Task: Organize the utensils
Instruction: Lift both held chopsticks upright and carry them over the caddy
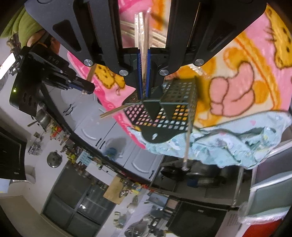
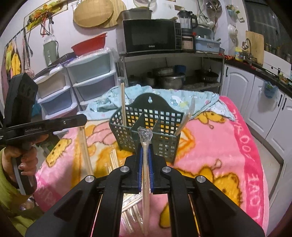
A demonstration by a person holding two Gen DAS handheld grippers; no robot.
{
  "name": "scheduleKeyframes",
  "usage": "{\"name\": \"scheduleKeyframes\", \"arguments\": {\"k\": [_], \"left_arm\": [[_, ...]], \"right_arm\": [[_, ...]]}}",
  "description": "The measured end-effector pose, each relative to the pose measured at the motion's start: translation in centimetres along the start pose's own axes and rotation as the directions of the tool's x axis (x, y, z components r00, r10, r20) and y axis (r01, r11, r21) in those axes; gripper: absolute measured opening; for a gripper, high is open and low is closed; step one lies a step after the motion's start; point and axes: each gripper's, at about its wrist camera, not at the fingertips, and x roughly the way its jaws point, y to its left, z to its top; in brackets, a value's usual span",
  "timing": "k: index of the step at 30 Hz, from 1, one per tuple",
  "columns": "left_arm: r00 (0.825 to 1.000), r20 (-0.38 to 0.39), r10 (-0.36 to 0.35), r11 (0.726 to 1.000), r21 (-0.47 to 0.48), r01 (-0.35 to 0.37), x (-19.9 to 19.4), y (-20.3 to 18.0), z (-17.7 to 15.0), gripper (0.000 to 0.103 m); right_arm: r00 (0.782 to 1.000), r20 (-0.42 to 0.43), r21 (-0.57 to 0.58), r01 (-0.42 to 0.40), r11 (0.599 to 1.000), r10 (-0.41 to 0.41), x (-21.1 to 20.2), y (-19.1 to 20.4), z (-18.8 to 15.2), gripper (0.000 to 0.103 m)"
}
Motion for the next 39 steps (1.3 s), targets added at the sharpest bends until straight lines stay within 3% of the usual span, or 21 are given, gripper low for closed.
{"name": "scheduleKeyframes", "arguments": {"k": [18, 30, 39], "left_arm": [[0.989, 0.115, -0.096, 0.992, 0.088, 0.087, -1.6, -5.1, 5.3, 0.002], [0.966, 0.219, -0.136, 0.987, 0.110, 0.114, -2.8, -6.6, 10.7, 0.002], [0.953, 0.283, -0.112, 0.990, 0.116, 0.083, -2.3, -6.3, 14.0, 0.002]], "right_arm": [[0.985, 0.171, -0.012, 0.001, 1.000, 0.001, -4.8, 1.0, 4.5, 0.005], [0.940, 0.340, -0.016, 0.031, 0.999, -0.024, -7.7, 1.3, 10.5, 0.005], [0.916, 0.400, -0.021, 0.043, 0.999, -0.031, -7.3, 0.8, 13.5, 0.005]]}}
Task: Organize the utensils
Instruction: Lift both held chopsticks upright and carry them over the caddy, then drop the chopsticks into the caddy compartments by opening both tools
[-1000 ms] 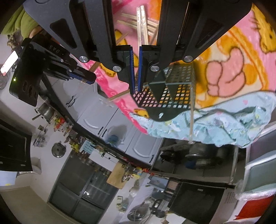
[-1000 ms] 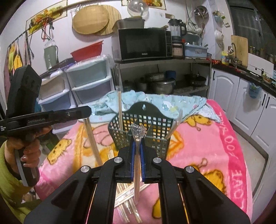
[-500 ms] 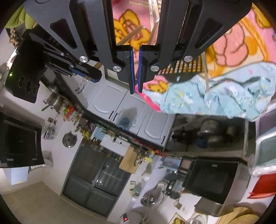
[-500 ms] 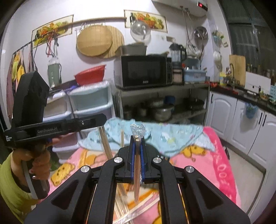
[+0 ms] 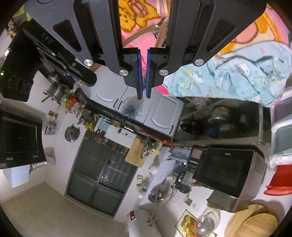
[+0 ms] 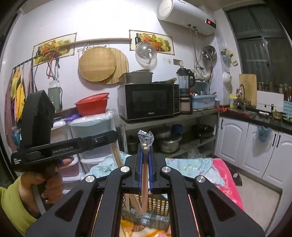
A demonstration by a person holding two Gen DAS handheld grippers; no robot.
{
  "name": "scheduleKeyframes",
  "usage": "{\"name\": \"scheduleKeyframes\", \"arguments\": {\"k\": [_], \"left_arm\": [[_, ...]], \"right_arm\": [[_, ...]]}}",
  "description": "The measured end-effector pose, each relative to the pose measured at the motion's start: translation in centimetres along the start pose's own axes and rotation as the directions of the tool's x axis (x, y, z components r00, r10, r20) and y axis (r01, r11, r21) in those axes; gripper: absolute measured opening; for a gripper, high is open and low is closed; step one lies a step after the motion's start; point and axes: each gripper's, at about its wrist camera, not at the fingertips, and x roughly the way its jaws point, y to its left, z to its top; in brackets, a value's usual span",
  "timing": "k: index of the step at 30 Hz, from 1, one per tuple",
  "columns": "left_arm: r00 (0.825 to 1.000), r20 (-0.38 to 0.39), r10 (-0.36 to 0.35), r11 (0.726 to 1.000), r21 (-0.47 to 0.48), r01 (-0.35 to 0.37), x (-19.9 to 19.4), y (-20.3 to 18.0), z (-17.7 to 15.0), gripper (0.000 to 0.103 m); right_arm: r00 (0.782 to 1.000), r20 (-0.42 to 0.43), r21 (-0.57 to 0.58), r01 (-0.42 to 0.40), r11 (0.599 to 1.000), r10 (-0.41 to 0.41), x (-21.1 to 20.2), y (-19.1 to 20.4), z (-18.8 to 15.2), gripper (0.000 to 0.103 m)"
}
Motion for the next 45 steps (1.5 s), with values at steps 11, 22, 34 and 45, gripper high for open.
{"name": "scheduleKeyframes", "arguments": {"k": [11, 22, 34, 45], "left_arm": [[0.997, 0.017, 0.069, 0.997, -0.032, -0.068, 2.4, 3.1, -0.9, 0.002], [0.995, -0.013, 0.094, 0.994, -0.045, -0.095, 4.2, 4.5, -2.9, 0.002], [0.989, -0.077, 0.130, 0.989, -0.056, -0.134, 4.2, 5.8, -5.2, 0.029], [0.980, -0.033, 0.196, 0.979, -0.043, -0.197, 0.7, 5.3, -5.6, 0.090]], "right_arm": [[1.000, -0.009, -0.004, 0.030, 1.000, -0.030, 3.2, -1.6, -0.6, 0.005], [0.996, -0.086, 0.034, 0.036, 0.999, -0.033, 6.9, -3.3, -3.4, 0.005], [0.984, -0.174, 0.079, 0.039, 0.996, -0.025, 9.2, -4.0, -6.7, 0.033], [0.987, -0.150, 0.089, 0.074, 0.993, -0.060, 6.1, -4.1, -7.2, 0.057]]}}
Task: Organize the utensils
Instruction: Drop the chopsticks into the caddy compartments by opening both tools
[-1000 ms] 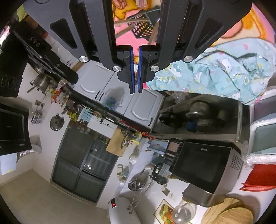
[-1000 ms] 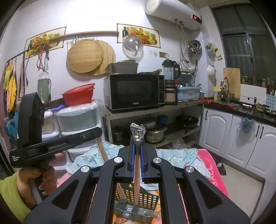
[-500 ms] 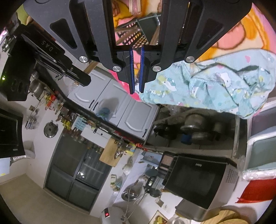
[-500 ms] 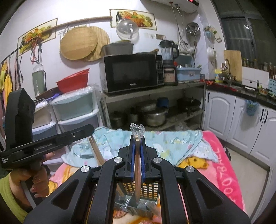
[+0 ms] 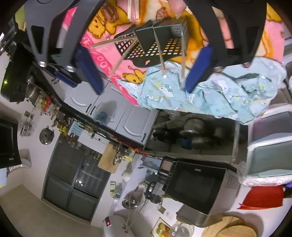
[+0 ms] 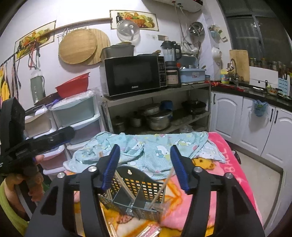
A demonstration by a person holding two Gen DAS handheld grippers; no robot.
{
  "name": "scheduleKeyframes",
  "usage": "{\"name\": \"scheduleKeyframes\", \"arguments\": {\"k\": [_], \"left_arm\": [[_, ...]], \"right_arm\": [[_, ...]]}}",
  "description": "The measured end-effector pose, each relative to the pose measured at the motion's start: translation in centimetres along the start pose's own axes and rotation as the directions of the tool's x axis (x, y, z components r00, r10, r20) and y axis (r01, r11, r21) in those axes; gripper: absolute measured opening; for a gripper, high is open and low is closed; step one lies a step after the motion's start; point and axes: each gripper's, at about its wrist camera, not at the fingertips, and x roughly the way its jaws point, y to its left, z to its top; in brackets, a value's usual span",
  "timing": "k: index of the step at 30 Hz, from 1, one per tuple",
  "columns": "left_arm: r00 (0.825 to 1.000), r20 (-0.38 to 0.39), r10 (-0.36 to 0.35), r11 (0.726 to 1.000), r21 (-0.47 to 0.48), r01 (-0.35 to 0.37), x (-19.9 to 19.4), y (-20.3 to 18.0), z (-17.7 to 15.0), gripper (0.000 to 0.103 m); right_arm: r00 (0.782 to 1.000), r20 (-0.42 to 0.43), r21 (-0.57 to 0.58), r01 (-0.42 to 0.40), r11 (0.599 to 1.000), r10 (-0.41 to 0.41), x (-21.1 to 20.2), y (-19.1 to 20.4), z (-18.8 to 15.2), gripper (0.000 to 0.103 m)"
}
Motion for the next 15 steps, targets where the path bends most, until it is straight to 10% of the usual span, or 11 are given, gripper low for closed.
{"name": "scheduleKeyframes", "arguments": {"k": [15], "left_arm": [[0.998, 0.004, 0.056, 0.998, -0.040, -0.056, -4.0, 1.6, -1.5, 0.092]], "right_arm": [[0.999, -0.012, -0.019, 0.031, 0.999, -0.032, -4.1, 0.5, -1.9, 0.064]]}}
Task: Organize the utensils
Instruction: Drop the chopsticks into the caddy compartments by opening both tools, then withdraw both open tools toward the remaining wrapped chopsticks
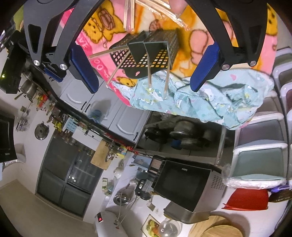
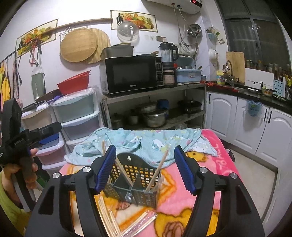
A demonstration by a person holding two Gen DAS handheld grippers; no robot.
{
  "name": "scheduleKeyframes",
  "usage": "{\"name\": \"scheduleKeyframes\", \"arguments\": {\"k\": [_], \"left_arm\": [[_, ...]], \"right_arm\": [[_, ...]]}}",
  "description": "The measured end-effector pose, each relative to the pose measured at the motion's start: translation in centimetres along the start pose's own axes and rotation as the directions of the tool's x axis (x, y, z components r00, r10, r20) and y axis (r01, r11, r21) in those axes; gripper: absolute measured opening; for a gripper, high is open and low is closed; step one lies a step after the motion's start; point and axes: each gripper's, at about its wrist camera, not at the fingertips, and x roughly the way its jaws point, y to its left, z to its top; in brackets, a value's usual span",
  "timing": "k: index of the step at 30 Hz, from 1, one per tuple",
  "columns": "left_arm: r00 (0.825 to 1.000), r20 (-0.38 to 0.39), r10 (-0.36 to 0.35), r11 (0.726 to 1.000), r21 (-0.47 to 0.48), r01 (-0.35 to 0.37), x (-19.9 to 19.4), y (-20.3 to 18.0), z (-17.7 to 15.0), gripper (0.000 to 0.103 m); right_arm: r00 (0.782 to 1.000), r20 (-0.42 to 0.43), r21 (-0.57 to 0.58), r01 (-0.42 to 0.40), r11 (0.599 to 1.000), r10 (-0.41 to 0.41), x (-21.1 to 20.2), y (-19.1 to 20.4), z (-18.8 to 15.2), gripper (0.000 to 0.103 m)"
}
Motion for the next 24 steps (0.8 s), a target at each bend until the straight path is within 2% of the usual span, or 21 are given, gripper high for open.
{"name": "scheduleKeyframes", "arguments": {"k": [13, 24], "left_arm": [[0.999, -0.031, 0.028, 1.000, -0.014, -0.028, -0.7, 1.4, -1.8, 0.092], [0.994, -0.086, 0.066, 0.997, -0.032, -0.069, -0.5, 2.6, -4.0, 0.092]], "right_arm": [[0.998, -0.055, -0.019, -0.011, 1.000, 0.010, -0.3, 0.8, -2.0, 0.066], [0.994, -0.103, -0.032, -0.034, 0.999, 0.031, 0.2, 1.4, -3.7, 0.067]]}}
